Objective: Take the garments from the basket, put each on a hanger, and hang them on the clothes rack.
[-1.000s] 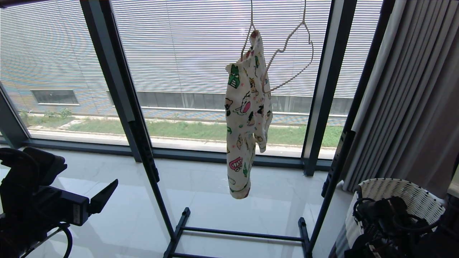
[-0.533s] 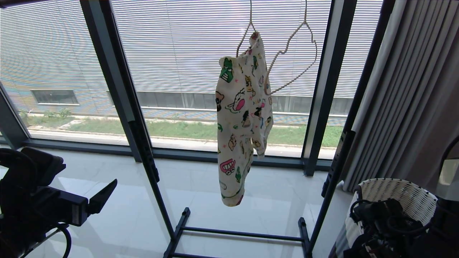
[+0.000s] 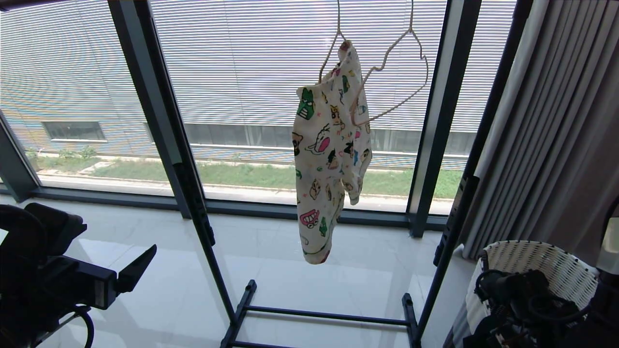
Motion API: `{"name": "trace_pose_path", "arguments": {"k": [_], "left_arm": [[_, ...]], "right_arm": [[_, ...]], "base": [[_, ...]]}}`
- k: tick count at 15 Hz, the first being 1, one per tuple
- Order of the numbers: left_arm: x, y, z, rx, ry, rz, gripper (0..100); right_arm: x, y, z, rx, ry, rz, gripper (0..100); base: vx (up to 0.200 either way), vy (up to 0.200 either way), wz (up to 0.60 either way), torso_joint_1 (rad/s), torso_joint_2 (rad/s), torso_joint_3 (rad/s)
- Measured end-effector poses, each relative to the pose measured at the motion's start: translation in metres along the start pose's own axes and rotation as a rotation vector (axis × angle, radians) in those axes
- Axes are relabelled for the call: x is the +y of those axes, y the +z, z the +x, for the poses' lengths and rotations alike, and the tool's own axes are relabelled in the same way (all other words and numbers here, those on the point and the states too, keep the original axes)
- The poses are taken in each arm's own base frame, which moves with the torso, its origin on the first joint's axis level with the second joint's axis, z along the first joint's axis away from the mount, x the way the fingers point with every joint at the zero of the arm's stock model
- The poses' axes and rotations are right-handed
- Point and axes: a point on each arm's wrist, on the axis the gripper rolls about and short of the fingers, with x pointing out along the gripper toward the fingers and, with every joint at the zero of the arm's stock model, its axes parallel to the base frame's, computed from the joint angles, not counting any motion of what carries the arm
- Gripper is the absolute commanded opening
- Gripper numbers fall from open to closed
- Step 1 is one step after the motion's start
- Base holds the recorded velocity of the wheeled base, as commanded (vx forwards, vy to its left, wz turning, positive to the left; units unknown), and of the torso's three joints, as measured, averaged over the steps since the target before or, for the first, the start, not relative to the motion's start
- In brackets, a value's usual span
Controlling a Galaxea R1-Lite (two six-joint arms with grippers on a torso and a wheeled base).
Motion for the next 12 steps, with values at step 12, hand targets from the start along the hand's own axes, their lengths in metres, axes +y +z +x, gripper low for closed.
{"name": "trace_pose_path", "arguments": {"k": [12], "left_arm": [[0.000, 0.000, -0.003, -0.007, 0.003, 0.002, 100]], "right_arm": [[0.003, -0.002, -0.002, -0.054, 0.046, 0.005, 0]], "base": [[0.000, 0.000, 0.00, 0.000, 0.00, 0.000]]}}
